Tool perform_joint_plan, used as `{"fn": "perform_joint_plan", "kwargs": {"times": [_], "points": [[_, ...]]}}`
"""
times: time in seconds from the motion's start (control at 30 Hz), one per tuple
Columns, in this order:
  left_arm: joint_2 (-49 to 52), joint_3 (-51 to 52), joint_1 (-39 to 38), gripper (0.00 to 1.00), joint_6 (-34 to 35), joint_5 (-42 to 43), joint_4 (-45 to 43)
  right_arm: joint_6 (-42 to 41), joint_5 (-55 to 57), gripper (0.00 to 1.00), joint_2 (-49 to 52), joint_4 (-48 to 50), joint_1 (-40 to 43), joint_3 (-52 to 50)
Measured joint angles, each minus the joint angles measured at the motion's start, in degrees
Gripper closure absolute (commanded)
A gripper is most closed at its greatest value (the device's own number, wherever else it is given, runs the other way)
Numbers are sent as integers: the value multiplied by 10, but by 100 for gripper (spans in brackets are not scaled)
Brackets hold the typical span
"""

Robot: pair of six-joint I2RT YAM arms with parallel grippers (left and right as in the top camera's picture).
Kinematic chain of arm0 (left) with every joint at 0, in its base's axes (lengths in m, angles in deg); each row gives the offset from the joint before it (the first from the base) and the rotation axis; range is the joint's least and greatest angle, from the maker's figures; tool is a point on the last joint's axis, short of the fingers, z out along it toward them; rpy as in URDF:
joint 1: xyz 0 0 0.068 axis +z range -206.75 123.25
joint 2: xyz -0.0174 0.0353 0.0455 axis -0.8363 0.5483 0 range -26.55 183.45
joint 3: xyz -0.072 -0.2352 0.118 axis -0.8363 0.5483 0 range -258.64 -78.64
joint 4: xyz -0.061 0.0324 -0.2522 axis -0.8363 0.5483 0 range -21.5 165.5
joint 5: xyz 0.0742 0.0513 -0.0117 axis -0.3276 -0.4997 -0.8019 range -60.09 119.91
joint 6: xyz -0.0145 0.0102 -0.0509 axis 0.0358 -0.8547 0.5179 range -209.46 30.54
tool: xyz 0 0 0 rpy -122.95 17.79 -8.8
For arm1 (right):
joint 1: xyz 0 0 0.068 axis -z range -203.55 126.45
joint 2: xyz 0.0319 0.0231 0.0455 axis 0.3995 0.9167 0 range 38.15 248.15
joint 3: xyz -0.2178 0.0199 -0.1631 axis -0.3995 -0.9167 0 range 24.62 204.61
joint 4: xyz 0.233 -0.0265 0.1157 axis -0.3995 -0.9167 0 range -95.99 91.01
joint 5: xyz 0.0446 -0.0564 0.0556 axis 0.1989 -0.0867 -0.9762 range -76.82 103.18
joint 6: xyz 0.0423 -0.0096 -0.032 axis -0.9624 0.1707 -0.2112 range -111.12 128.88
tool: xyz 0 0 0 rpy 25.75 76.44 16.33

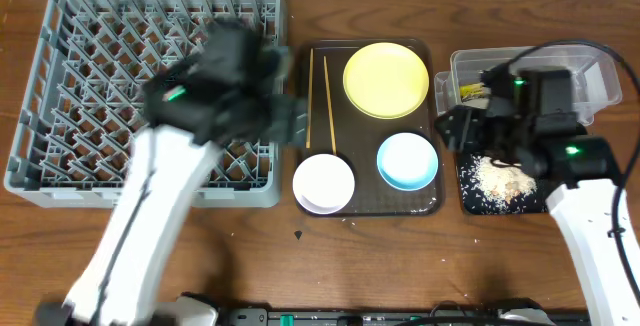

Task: Sort waste into correct bins and load items into the dishwasher
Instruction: 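Grasp a wooden chopstick on the brown tray with the left gripper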

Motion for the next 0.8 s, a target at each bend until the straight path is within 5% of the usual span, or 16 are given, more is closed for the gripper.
{"fn": "perform_joint_plan", "kwargs": {"times": [0.13,0.2,0.43,0.8], "points": [[97,-15,-42,3,13,-24,-61,1,-35,47,0,-37,17,0],[143,-15,-50,9,29,-30,-97,5,-46,48,0,-55,17,0],[266,-15,-51,48,70,-39,-203,17,-57,48,0,-68,17,0],[374,-15,-51,54,75,-81,-254,18,-55,50,0,-76,17,0]]}}
